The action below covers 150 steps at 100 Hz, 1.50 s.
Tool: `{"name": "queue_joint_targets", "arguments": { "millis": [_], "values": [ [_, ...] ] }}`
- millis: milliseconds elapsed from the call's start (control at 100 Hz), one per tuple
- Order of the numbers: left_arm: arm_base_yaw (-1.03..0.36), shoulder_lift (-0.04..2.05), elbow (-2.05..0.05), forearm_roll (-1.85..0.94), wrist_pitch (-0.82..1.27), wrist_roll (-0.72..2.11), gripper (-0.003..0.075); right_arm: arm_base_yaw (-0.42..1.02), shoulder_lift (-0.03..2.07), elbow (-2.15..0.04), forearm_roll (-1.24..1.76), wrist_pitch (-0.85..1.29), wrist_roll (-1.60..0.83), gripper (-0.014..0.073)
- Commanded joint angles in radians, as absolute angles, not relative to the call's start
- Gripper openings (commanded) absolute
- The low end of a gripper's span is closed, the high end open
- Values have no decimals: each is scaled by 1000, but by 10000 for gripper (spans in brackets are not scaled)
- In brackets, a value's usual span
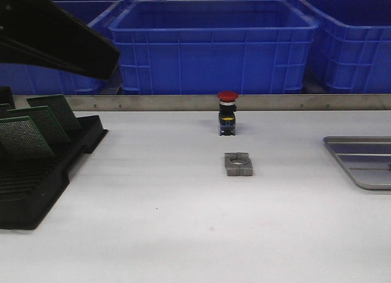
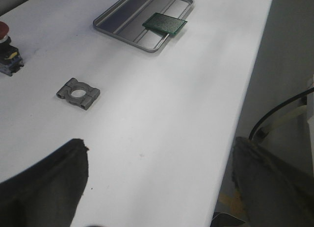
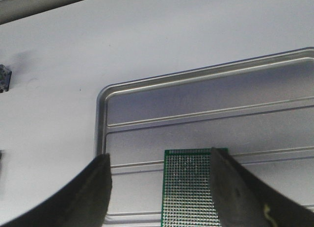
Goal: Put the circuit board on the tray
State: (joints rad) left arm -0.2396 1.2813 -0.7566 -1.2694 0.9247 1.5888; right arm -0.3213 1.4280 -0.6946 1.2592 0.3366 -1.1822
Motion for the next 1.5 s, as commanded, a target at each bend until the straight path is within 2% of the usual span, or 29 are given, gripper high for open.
{"name": "queue_joint_targets", "arguments": {
  "millis": [0, 140, 310, 420, 630, 770, 1110, 1490],
  "values": [
    [-239, 1255, -788, -1324, 955, 1583, 566, -329, 1371, -727, 1282, 361, -1186, 465],
    [-239, 1255, -805, -1324, 925, 1572, 566, -329, 1297, -726, 1282, 388, -1193, 452],
    [-232, 1226, -869, -1241, 746, 1538, 566, -329, 1182, -726, 1282, 467, -1220, 441],
    [-232, 1210, -951, -995, 668, 1431, 566, -329, 1133, -726, 1282, 488, -1220, 441],
    [-232, 1212, -1027, -420, 687, 1316, 566, -329, 1092, -726, 1282, 518, -1220, 441],
    [-232, 1245, -1027, -245, 719, 1316, 566, -329, 1092, -726, 1282, 523, -1220, 441],
    [-232, 1436, -1027, -196, 672, 1316, 566, -329, 1092, -726, 1282, 526, -1221, 441],
    [-232, 1537, -1027, -192, 547, 1316, 564, -329, 1092, -726, 1282, 531, -1221, 441]
  ]
}}
